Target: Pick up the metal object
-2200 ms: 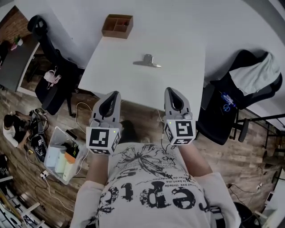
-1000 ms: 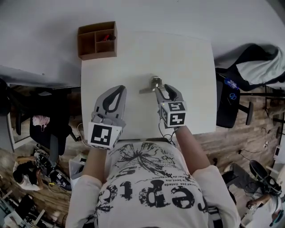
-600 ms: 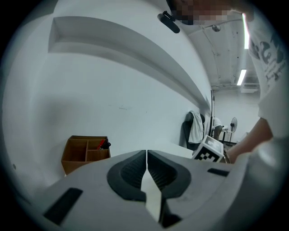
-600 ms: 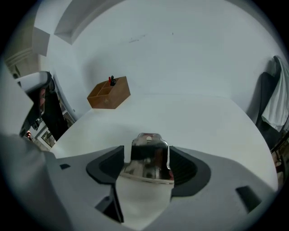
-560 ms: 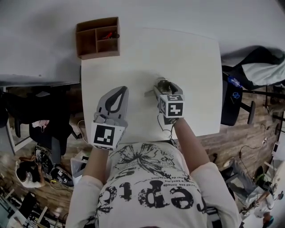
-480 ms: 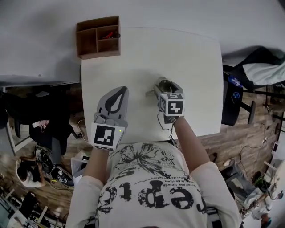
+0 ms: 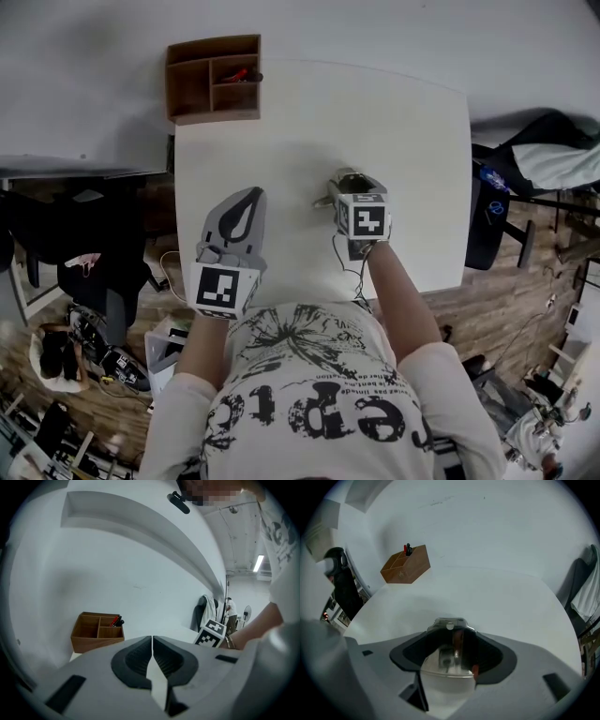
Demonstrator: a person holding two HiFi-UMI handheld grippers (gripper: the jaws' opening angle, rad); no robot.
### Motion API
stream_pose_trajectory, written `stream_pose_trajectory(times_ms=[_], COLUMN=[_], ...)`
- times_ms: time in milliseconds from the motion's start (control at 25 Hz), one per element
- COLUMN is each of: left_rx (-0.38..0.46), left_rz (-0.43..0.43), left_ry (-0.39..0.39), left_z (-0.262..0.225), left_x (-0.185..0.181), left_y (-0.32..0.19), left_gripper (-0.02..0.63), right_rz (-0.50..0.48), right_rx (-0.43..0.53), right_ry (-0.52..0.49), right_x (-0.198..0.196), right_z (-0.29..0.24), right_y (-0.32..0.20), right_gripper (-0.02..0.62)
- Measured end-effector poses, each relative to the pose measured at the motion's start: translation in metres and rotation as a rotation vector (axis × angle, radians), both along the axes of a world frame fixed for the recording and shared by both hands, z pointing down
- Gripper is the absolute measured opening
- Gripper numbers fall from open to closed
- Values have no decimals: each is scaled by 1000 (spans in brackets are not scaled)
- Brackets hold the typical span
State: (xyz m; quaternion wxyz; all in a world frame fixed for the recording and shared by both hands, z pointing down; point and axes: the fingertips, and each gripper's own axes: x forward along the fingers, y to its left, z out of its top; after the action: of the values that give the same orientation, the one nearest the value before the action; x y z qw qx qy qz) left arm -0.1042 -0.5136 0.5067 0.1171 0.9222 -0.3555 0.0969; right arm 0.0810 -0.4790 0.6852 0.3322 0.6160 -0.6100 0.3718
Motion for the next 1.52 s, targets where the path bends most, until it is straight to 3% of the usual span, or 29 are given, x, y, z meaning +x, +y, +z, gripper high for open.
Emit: stream_pose_trajectory(times_ms=[240,360,680,1200,1520], left_rx=[23,43,78,266,311], left_rz=[-8,-19,-68,-130,-172], left_ry=[-9,-18,-37,-27,-27], left_z=[-8,-19,-57,-148,-178], left_x=[2,5,13,26,27], left_y=[11,16,43,78,93], left_gripper=[12,11,11,11,11], right_rz=[-14,-16,-43,-142,-181], right_rx=[-13,31,290,800,974], right_ry=[-3,-36,-13,27,17], right_x=[-2,-6,4,23,25], right_z=[-4,-20,-114,-297,-349], right_y=[9,9,11,50,91], right_gripper=[282,282,282,282,281])
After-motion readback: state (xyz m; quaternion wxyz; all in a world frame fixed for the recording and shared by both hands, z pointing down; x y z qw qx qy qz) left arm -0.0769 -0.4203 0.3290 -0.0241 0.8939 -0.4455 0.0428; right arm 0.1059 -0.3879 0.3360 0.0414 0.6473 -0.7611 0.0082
